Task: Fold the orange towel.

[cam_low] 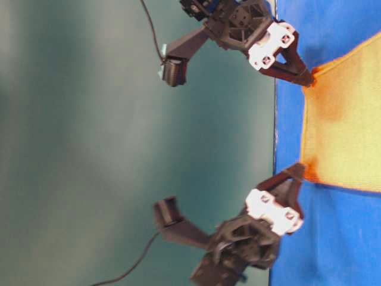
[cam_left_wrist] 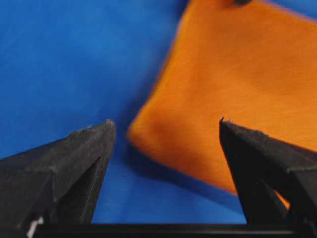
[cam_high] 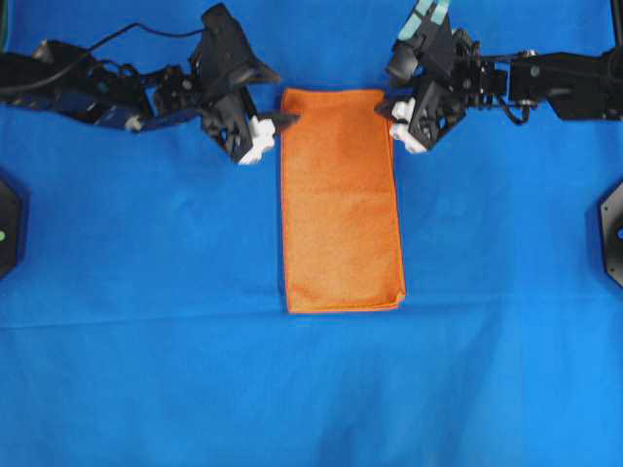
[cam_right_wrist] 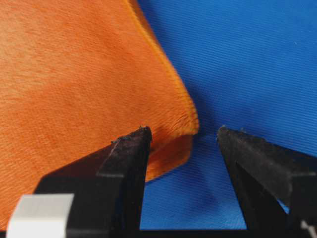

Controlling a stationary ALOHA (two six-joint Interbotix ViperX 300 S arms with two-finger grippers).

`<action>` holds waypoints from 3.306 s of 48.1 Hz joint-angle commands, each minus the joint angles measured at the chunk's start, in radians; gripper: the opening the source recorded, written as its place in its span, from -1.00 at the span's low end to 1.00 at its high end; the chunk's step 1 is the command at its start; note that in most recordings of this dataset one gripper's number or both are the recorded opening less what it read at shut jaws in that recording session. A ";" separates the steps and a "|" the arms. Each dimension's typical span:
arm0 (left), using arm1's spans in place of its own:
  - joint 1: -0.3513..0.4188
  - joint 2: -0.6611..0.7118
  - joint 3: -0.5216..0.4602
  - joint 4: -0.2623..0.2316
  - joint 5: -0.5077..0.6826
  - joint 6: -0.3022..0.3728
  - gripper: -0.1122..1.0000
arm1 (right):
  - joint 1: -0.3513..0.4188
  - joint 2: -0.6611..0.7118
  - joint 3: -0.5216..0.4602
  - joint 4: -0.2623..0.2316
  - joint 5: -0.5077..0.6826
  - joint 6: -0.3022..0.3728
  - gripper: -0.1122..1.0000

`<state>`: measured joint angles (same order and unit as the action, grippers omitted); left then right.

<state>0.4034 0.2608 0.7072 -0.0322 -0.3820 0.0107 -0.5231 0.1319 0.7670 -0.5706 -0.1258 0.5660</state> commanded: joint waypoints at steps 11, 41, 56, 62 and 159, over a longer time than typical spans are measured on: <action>0.028 0.092 -0.071 0.002 -0.009 0.000 0.08 | -0.003 0.011 -0.008 0.005 -0.003 0.003 -0.01; 0.011 0.037 -0.020 0.003 0.040 0.002 -0.70 | 0.006 -0.018 -0.014 0.000 0.015 0.002 -0.72; 0.012 -0.069 -0.020 0.003 0.081 0.064 -0.70 | 0.009 -0.091 -0.025 -0.003 0.055 0.003 -0.72; 0.014 -0.071 -0.023 0.003 0.081 0.071 -0.70 | 0.014 -0.094 -0.020 -0.002 0.055 0.005 -0.72; -0.534 -0.081 0.081 0.000 0.035 -0.015 -0.24 | 0.660 -0.158 0.041 0.051 0.281 0.327 -0.70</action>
<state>-0.1273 0.1902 0.8069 -0.0307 -0.3405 -0.0077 0.1335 -0.0153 0.8222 -0.5231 0.1580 0.8943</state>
